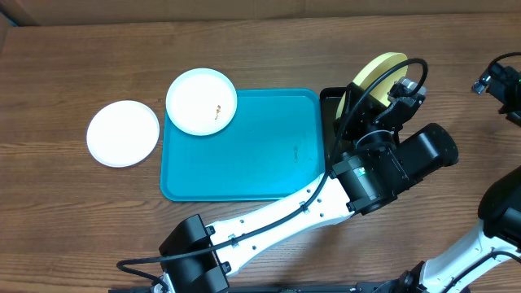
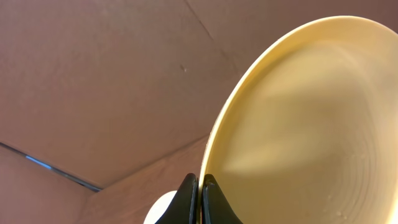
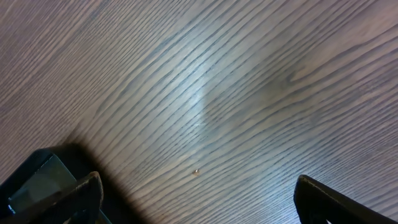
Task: Clean dirty plates on tray and stack at the side
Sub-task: 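Carry the yellow plate leftward past the teal tray with the left gripper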
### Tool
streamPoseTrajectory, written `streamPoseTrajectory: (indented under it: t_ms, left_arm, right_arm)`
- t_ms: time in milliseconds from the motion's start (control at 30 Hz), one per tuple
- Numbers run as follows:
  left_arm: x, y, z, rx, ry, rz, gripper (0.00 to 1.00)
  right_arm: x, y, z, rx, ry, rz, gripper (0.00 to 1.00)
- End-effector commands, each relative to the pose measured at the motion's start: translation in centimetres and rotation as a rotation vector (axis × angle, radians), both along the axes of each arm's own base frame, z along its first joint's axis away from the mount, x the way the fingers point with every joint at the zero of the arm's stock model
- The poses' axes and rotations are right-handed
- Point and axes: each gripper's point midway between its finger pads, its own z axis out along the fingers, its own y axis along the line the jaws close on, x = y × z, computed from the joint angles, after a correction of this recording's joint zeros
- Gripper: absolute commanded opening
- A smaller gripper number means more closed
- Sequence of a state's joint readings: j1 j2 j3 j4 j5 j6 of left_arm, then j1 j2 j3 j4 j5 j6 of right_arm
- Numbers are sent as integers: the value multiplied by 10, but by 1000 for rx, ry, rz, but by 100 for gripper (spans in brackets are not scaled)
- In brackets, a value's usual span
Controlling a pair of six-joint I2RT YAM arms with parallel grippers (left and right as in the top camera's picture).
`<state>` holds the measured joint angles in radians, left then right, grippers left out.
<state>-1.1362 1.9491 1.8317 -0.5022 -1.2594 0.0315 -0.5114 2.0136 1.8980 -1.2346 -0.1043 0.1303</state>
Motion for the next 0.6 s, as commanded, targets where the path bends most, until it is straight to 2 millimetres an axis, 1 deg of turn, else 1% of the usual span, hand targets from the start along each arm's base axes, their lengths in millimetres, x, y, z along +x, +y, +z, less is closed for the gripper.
streamPoseTrajectory:
  t_ms: [0,67,133,267,367,433,500,567]
  left_arm:
    - [7,-1,1,-61,16,-11,4]
    - [10,-4,-10,-80,68,-48,4]
    - [16,0,-22,-122,120,-55,4]
    - [33,17,-47,-243,239,-32,4]
    - [46,30,-68,-372,389,-38,4]
    - [55,45,-78,-477,484,-24,4]
    - [67,66,-86,-601,580,4,4]
    - [80,97,-91,-733,669,57,4]
  right_arm:
    - [3,-2,9,-13,-24,2,100]
    - [3,-2,9,-13,-24,2,100]
    - [3,-2,9,-13,-24,2,100]
    - [3,-2,9,-13,-24,2,100]
    - [3,-2,9,-13,-24,2,100]
    - [3,-2,9,-13,-24,2,100]
    - [3,-2,9,-13,-24,2,100]
    - [3,-2,9,-13,-24,2,100]
